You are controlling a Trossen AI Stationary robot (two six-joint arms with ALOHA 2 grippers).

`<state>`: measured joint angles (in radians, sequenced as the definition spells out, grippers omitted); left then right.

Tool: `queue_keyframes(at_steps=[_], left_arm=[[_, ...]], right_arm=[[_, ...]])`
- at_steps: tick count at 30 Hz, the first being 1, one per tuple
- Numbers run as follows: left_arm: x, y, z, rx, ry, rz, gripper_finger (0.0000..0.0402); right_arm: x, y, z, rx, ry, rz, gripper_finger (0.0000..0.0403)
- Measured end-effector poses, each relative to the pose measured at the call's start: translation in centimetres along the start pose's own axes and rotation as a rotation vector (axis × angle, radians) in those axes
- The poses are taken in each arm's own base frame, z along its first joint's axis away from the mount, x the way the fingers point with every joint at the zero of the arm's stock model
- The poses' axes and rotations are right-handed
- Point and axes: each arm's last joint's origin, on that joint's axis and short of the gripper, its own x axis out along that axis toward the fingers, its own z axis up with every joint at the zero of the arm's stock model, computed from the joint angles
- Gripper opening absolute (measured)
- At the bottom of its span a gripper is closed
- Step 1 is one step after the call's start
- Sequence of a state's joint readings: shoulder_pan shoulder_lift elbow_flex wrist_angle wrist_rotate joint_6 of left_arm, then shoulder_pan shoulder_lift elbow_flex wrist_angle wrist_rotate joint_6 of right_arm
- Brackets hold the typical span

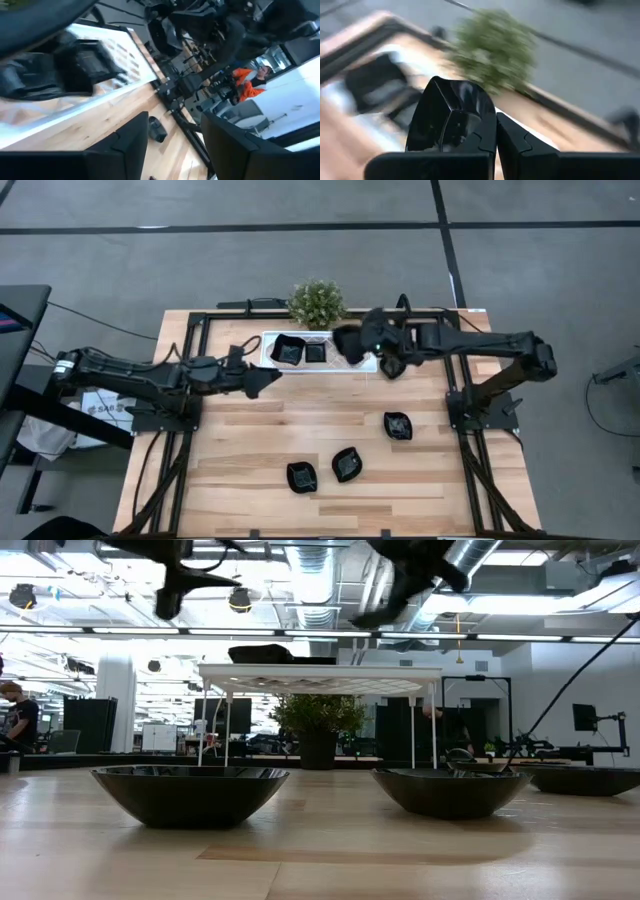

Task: Pick & Place Mini shaped plates
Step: Put the leaf shaped plate on the shelf

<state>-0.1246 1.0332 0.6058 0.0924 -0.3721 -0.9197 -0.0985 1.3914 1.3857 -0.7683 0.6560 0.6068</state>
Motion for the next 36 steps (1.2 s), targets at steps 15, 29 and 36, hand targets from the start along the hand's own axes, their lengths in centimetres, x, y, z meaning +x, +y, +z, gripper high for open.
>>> queue_keyframes(at_steps=[15,29,36], left_arm=[[-2.6,1.5,0.3,0.028,-0.099,-0.003,0.0173],[-2.6,1.7,0.3,0.109,-0.102,0.001,0.0172],[-2.7,1.7,0.3,0.108,-0.103,0.000,0.0172]], right_arm=[[2.1,-1.7,-1.0,0.491,0.176,-0.127,0.0001],[4.1,0.6,-3.3,0.588,0.191,-0.226,0.0001],[4.8,1.0,-4.2,0.582,0.195,-0.289,0.0001]])
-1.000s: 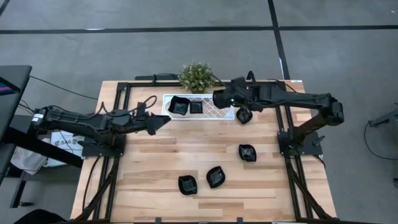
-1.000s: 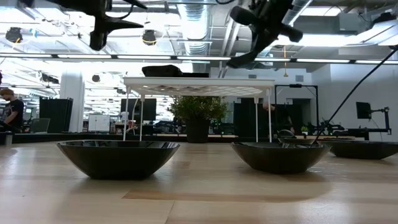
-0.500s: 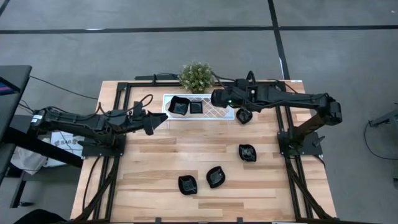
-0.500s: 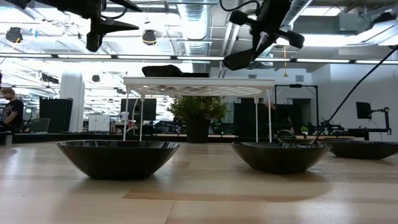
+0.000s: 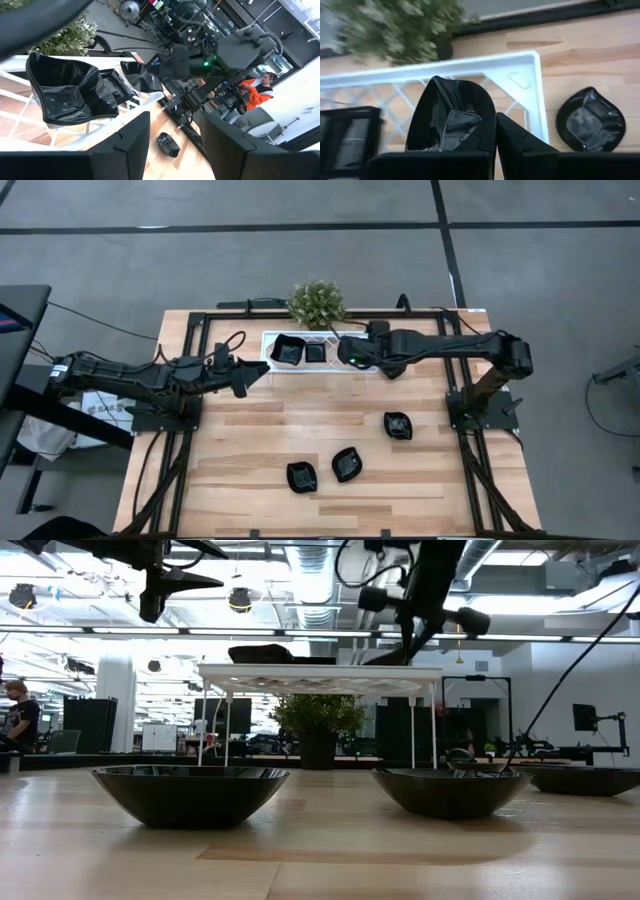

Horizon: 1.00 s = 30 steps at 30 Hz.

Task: Pick & Place Mini shaped plates
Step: Put the leaf shaped plate on the shelf

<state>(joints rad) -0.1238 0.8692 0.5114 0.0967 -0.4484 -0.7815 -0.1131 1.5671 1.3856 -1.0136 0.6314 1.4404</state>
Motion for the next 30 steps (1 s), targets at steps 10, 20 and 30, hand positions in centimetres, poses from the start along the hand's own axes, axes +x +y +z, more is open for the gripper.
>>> queue_keyframes(at_steps=[10,20,30], left_arm=[[0.0,0.0,0.0,0.001,0.003,0.002,0.0172],[0.0,0.0,0.0,0.001,0.002,0.002,0.0172],[0.0,0.0,0.0,0.000,0.001,0.001,0.0172]], right_arm=[[1.4,0.3,-0.8,-0.003,-0.001,-0.051,0.0004],[1.5,0.5,-0.8,-0.068,0.006,-0.037,0.0005],[1.5,0.5,-0.9,-0.095,0.037,-0.033,0.0042]])
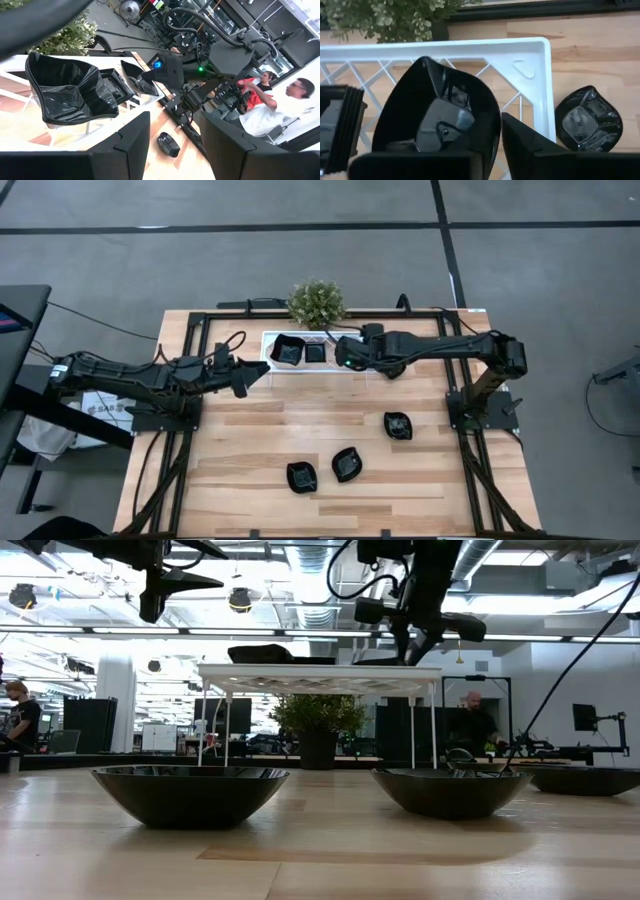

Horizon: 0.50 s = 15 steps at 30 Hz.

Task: Pick & Place Mini shaped plates
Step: Put the leaf shaped plate on the shelf, then stack the leaf shaped plate on top of the leaf shaped plate on the shelf

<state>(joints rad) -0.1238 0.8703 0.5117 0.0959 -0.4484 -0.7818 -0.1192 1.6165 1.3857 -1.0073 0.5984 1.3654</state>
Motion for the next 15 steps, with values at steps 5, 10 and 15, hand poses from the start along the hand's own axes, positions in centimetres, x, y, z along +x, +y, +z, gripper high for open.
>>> queue_keyframes(at_steps=[5,10,15], left_arm=[[0.0,0.0,0.0,-0.001,-0.001,-0.001,0.0172],[0.0,0.0,0.0,-0.001,-0.001,-0.001,0.0172],[0.0,0.0,0.0,-0.001,-0.002,-0.002,0.0172]], right_arm=[[0.0,0.0,0.0,-0.031,0.003,-0.003,0.0083],[-0.6,0.1,0.5,-0.106,-0.001,0.000,0.0113],[-2.0,0.3,1.6,-0.196,0.000,-0.005,0.0126]])
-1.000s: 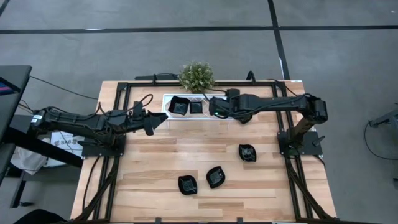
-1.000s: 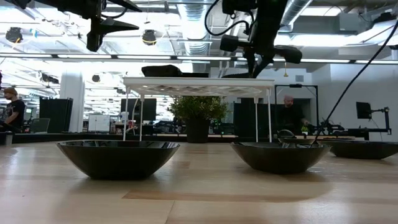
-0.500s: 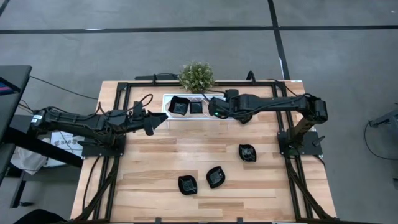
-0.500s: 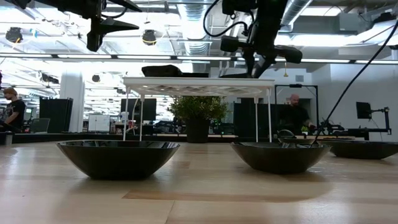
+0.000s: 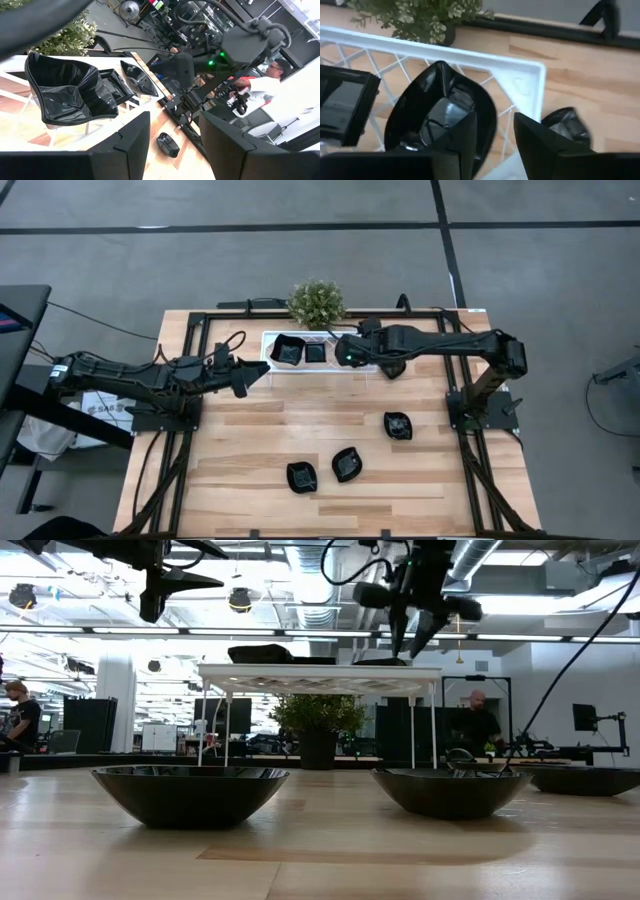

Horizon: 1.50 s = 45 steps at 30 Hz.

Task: Pick & Place Mini shaped plates
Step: Stack the leaf shaped plate on top of the leaf shaped plate on the shelf

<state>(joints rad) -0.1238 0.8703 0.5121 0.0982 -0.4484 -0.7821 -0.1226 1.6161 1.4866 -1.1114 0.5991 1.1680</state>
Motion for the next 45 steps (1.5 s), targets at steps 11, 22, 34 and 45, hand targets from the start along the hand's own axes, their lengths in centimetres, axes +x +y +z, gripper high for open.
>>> queue_keyframes(at_steps=[11,22,34,45], left_arm=[[0.0,0.0,0.0,0.000,0.000,0.000,0.0172],[0.0,-0.1,0.1,-0.004,-0.008,-0.002,0.0172],[0.0,0.0,0.1,-0.004,-0.022,0.011,0.0172],[0.0,-0.1,0.2,-0.007,-0.026,0.007,0.0172]], right_arm=[[-3.5,-3.9,1.6,-0.053,0.043,-0.234,0.0127],[-0.2,-10.7,0.6,0.172,0.239,-0.290,0.0126],[6.7,-15.1,-3.7,0.517,0.314,-0.164,0.0119],[11.1,-17.3,-5.3,0.680,0.255,-0.125,0.0119]])
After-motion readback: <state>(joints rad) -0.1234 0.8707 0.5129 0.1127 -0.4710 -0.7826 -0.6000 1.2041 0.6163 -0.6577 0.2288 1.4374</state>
